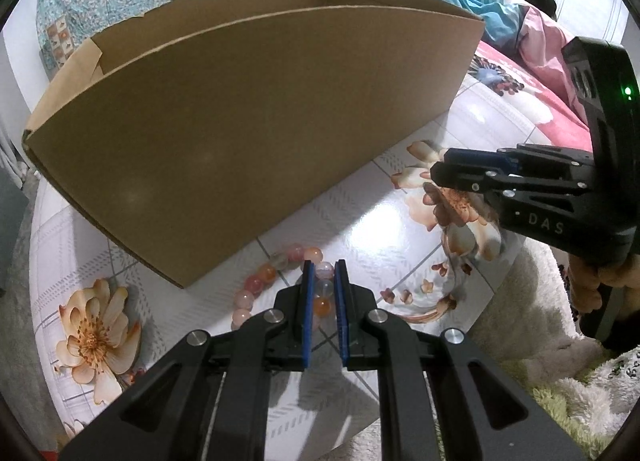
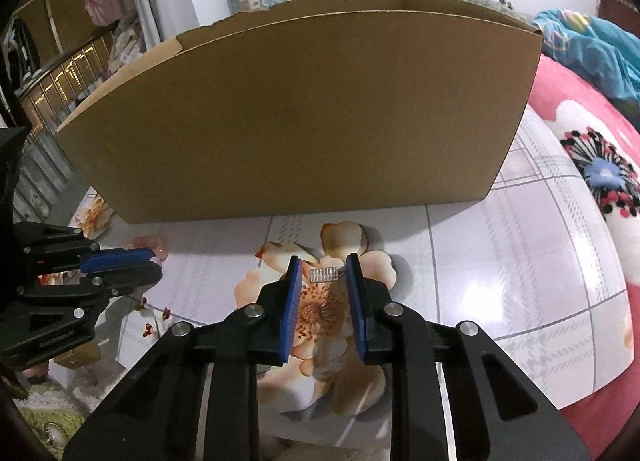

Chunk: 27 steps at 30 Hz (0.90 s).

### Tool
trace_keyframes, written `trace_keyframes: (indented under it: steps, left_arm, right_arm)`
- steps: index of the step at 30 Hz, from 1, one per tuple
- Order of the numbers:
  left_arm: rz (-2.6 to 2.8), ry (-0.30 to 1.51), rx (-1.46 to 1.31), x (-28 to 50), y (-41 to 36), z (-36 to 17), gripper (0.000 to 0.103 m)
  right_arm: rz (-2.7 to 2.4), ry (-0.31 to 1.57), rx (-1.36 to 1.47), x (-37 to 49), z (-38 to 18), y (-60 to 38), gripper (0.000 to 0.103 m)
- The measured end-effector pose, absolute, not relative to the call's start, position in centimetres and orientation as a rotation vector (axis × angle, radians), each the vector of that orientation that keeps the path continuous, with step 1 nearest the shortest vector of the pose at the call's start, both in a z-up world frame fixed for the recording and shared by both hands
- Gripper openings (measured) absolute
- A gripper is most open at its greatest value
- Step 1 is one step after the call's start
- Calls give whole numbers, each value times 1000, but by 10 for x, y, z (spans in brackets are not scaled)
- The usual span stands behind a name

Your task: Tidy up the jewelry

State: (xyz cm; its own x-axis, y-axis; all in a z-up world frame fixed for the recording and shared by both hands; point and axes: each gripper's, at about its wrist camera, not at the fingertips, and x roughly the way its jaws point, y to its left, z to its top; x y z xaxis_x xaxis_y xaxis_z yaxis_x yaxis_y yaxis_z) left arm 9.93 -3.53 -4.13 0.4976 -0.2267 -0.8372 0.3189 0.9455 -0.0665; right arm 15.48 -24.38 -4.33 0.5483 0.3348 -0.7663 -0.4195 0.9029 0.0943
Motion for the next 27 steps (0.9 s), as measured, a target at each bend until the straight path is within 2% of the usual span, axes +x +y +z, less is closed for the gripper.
trace_keyframes:
  steps: [8, 12, 18, 20, 27]
  left_arm:
    - [-320, 1003, 119, 102, -40, -42, 10]
    - [-315, 1008, 120, 103, -42, -42, 10]
    - [-312, 1010, 124, 104, -44, -43, 10]
    - [-312, 1010, 124, 104, -44, -43, 10]
    - [-312, 1009, 123, 104, -43, -43, 10]
  right_arm:
    - [442, 887, -158, 153, -43, -232, 21]
    - [428, 888, -174, 152, -44, -225, 12]
    - [431, 895, -158, 153, -44, -228, 11]
    - [433, 895, -153, 153, -44, -230, 6]
    - [435, 894, -153, 151, -43, -228, 6]
